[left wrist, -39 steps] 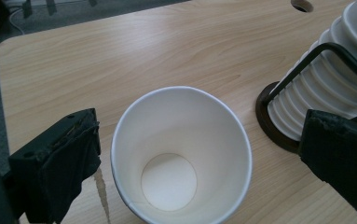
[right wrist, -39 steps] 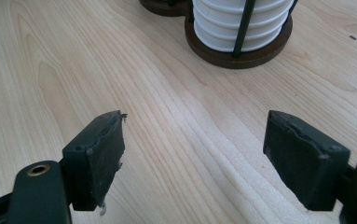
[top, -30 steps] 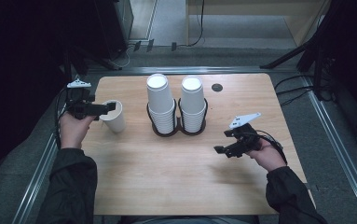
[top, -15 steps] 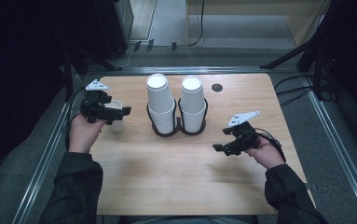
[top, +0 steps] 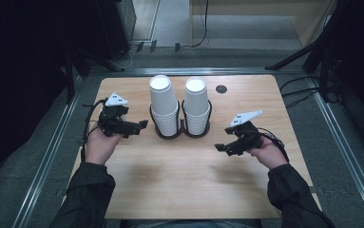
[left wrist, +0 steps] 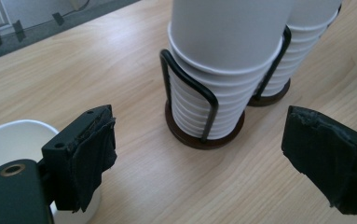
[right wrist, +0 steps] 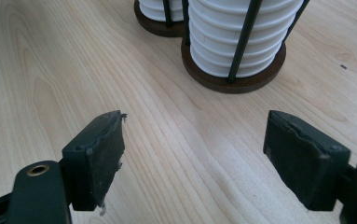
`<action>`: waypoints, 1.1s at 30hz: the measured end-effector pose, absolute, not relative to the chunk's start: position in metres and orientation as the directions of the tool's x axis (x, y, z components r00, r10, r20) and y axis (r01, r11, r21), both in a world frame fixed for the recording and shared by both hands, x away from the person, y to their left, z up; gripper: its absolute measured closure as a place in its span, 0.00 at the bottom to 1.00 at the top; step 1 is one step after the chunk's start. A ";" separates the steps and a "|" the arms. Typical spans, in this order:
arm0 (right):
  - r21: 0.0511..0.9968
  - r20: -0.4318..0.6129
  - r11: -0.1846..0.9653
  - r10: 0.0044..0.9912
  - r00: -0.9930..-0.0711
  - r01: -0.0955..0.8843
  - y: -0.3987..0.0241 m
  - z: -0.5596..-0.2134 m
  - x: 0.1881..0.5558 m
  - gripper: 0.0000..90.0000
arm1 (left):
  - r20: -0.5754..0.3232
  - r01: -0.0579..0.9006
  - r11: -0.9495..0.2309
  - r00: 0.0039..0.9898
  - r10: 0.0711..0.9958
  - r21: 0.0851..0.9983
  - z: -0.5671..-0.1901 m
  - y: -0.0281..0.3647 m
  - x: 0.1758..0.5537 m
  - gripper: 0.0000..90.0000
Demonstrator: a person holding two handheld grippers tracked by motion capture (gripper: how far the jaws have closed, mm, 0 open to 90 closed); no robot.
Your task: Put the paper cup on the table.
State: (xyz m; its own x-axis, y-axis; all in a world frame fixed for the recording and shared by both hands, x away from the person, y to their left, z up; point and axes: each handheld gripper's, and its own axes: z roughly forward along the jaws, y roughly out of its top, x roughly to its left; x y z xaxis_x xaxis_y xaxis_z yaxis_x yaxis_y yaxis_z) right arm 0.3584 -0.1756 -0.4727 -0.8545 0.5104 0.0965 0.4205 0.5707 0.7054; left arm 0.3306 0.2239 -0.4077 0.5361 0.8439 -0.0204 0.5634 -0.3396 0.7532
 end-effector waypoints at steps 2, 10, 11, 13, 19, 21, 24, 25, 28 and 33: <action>0.705 0.099 0.569 0.511 -0.854 0.423 -0.175 -0.473 0.359 0.23 | -0.020 0.568 -0.346 0.540 0.842 0.747 -0.413 0.220 0.329 0.11; 0.702 0.091 0.579 0.504 -0.859 0.415 -0.170 -0.473 0.361 0.23 | -0.021 0.575 -0.374 0.563 0.826 0.728 -0.436 0.213 0.331 0.11; 0.700 0.094 0.580 0.504 -0.859 0.417 -0.169 -0.473 0.360 0.23 | -0.022 0.580 -0.375 0.562 0.827 0.723 -0.440 0.211 0.331 0.11; 0.701 0.088 0.582 0.503 -0.860 0.412 -0.168 -0.474 0.360 0.23 | -0.026 0.585 -0.376 0.563 0.826 0.719 -0.446 0.209 0.332 0.11; 0.699 0.077 0.590 0.501 -0.862 0.405 -0.165 -0.475 0.359 0.22 | -0.019 0.591 -0.411 0.586 0.810 0.694 -0.465 0.196 0.331 0.11; 0.696 0.075 0.593 0.501 -0.862 0.405 -0.164 -0.476 0.358 0.22 | -0.030 0.596 -0.414 0.594 0.804 0.689 -0.471 0.192 0.330 0.11; 0.693 0.071 0.598 0.500 -0.863 0.403 -0.164 -0.477 0.358 0.22 | -0.033 0.591 -0.432 0.614 0.789 0.681 -0.478 0.183 0.329 0.11; 0.691 0.071 0.599 0.501 -0.863 0.404 -0.163 -0.478 0.358 0.22 | -0.024 0.584 -0.450 0.627 0.779 0.675 -0.480 0.179 0.329 0.11; 0.689 0.073 0.600 0.499 -0.863 0.406 -0.163 -0.479 0.356 0.22 | -0.018 0.574 -0.470 0.645 0.764 0.670 -0.482 0.170 0.329 0.11; 0.688 0.070 0.602 0.500 -0.863 0.405 -0.163 -0.480 0.354 0.22 | -0.014 0.546 -0.496 0.682 0.732 0.675 -0.483 0.157 0.328 0.11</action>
State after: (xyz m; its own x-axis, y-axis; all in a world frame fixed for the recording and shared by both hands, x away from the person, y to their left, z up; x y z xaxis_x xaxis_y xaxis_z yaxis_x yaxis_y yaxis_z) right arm 0.3539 -0.1634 -0.4802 -0.8632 0.4999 0.0701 0.4046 0.6020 0.6884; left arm 0.3281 0.1574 -0.4828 0.6815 0.7316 -0.0143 0.5464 -0.4958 0.6750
